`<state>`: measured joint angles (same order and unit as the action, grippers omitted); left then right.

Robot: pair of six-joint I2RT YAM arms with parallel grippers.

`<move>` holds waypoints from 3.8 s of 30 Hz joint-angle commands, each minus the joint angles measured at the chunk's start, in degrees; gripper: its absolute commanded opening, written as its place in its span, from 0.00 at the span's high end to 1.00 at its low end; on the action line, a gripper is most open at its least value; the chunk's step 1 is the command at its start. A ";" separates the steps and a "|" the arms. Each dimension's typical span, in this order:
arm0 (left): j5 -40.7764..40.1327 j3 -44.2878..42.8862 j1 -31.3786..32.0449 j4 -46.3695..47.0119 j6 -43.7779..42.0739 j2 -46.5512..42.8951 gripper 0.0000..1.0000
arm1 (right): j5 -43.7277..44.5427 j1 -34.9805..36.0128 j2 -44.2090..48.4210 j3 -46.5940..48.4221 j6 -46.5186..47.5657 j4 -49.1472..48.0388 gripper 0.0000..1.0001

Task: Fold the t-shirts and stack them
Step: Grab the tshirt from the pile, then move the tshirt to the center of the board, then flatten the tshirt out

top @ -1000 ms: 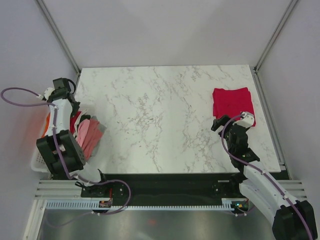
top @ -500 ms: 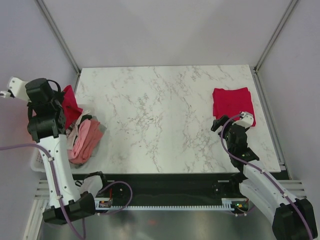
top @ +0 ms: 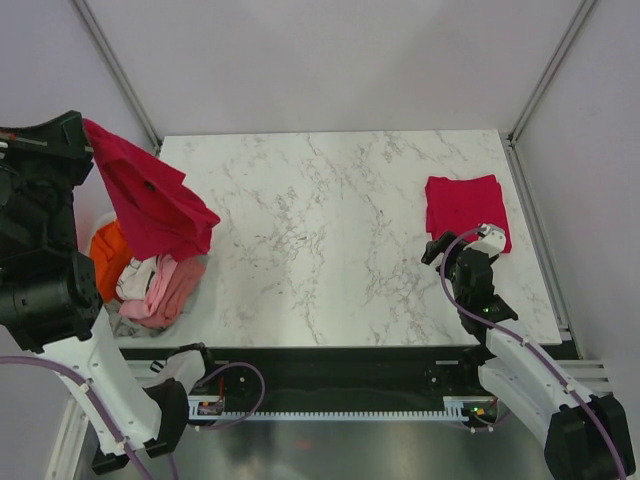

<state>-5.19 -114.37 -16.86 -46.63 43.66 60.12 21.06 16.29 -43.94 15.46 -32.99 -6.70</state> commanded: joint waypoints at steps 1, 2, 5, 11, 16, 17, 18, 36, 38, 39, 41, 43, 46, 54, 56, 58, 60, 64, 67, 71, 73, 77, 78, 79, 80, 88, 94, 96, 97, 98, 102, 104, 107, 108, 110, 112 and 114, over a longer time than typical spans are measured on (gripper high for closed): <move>13.86 -5.69 0.08 2.85 6.95 3.60 0.98 | 1.00 0.14 0.00 2.20 0.12 -0.33 0.02; 20.24 -5.43 0.08 5.65 10.27 4.30 0.98 | 1.00 0.05 -0.26 2.29 0.12 -0.42 0.02; 28.30 -1.14 2.35 13.29 15.66 6.24 0.98 | 0.74 -0.03 -0.62 2.29 0.03 -0.51 0.02; 15.83 0.46 25.02 13.85 8.11 11.58 0.98 | 0.47 -0.03 -1.06 2.12 -0.05 -1.21 0.02; 15.04 0.02 34.94 13.76 4.78 18.36 0.98 | -0.05 0.05 -2.28 2.11 0.03 -2.09 0.02; 14.34 -0.41 36.36 13.76 4.25 19.41 0.98 | 0.03 -0.03 -2.37 2.11 0.12 -2.26 0.02; 14.24 -0.85 37.51 13.67 3.72 20.55 0.98 | 0.03 -0.03 -2.55 2.20 0.03 -2.35 0.02; -1.48 49.48 41.38 18.22 -4.28 5.37 0.00 | 0.91 0.05 -2.64 2.73 0.74 -1.39 0.02; -3.85 54.85 41.30 20.43 -5.07 3.09 0.00 | 0.39 0.05 -2.99 2.99 0.91 -1.30 0.02; -4.56 56.26 41.12 22.09 -5.25 2.55 0.00 | 0.30 0.05 -2.99 2.91 0.91 -1.39 0.02; -5.79 60.04 40.95 24.21 -5.95 1.33 0.00 | 0.21 0.14 -3.25 2.99 1.00 -1.56 0.02; -6.15 63.45 40.94 27.55 -6.74 0.53 0.00 | -0.40 0.05 -3.34 2.91 1.18 -2.09 0.02; -3.96 68.90 40.94 33.52 -6.92 -1.40 0.00 | -1.98 0.05 -3.43 2.55 1.96 -3.06 0.02; 2.55 79.03 41.03 48.28 -12.10 -1.85 0.01 | -15.26 4.43 -13.58 13.16 6.27 1.13 0.18; 2.64 79.91 41.03 50.75 -12.37 -1.23 0.01 | -15.87 8.90 -18.35 20.64 6.62 4.05 0.23; 3.25 81.05 41.12 52.51 -12.89 -0.18 0.03 | -18.06 11.81 -24.94 25.90 6.63 5.82 0.26; 3.87 81.49 41.12 53.92 -13.95 0.61 0.04 | -17.98 13.40 -30.64 28.38 6.36 6.00 0.28; 4.66 81.32 41.12 53.93 -15.88 1.49 0.08 | -18.60 16.39 -39.19 34.54 5.48 6.52 0.35; 4.93 81.67 41.38 54.01 -16.41 1.58 0.09 | -18.25 19.82 -44.20 37.87 5.13 6.35 0.34; 6.51 81.23 41.56 53.93 -16.68 2.81 0.10 | -18.42 20.71 -50.70 42.27 4.52 6.26 0.34; 6.60 81.06 41.65 53.93 -16.76 3.07 0.11 | -17.46 20.79 -52.29 44.38 4.52 6.26 0.34; 6.42 81.06 41.65 53.93 -16.77 3.34 0.11 | -14.65 20.80 -57.20 48.85 4.78 6.61 0.34; 6.33 81.06 41.65 53.93 -16.85 3.43 0.11 | -13.69 20.80 -58.26 50.00 4.78 8.09 0.34; 6.33 80.88 41.65 53.84 -16.94 3.51 0.11 | -12.46 20.80 -59.23 50.97 5.13 9.06 0.35; 6.25 80.88 41.65 53.84 -16.94 3.43 0.11 | -10.79 20.80 -60.98 51.94 5.48 10.20 0.36; 5.55 81.06 41.65 53.14 -17.73 1.76 0.11 | -7.62 20.10 -59.43 51.96 9.52 11.27 1.00; 5.37 81.14 41.74 53.05 -17.56 1.14 0.12 | -5.60 16.23 -48.19 41.42 9.09 9.60 1.00; 5.37 81.32 41.74 53.13 -17.56 0.88 0.12 | -2.63 15.09 -45.98 37.38 8.48 9.51 0.97; 5.28 81.41 41.82 53.14 -17.56 0.70 0.12 | -1.65 14.65 -43.62 36.05 8.12 9.25 0.97; 5.28 81.58 41.82 53.22 -17.64 0.53 0.12 | -0.85 14.38 -42.46 33.43 7.95 8.90 0.97; 5.89 82.46 42.09 54.88 -17.73 -0.61 0.12 | 1.53 13.68 -36.31 26.65 7.50 4.42 0.70; 6.59 83.25 42.17 55.86 -17.82 -1.14 0.12 | 2.32 13.59 -33.32 23.23 7.59 1.35 0.57; 6.95 84.22 42.35 57.26 -17.99 -2.11 0.12 | 2.32 13.59 -30.24 20.23 8.30 -2.00 0.36; 7.04 84.39 42.35 57.44 -18.00 -2.28 0.12 | 2.41 13.59 -29.54 19.70 8.47 -2.52 0.31; 7.12 84.75 42.35 58.05 -18.17 -2.81 0.12 | 2.76 13.59 -27.43 18.73 8.65 -3.58 0.11; 7.12 84.92 42.35 58.15 -18.17 -3.07 0.12 | 2.41 13.68 -25.42 18.20 8.65 -4.63 0.02; 7.04 84.92 42.35 58.15 -18.26 -3.16 0.12 | 1.53 13.59 -24.35 18.11 8.04 -4.73 0.02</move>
<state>1.28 -29.63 25.26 7.94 27.90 58.17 21.98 29.82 -70.98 33.76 -24.64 -6.83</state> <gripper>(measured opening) 0.883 0.980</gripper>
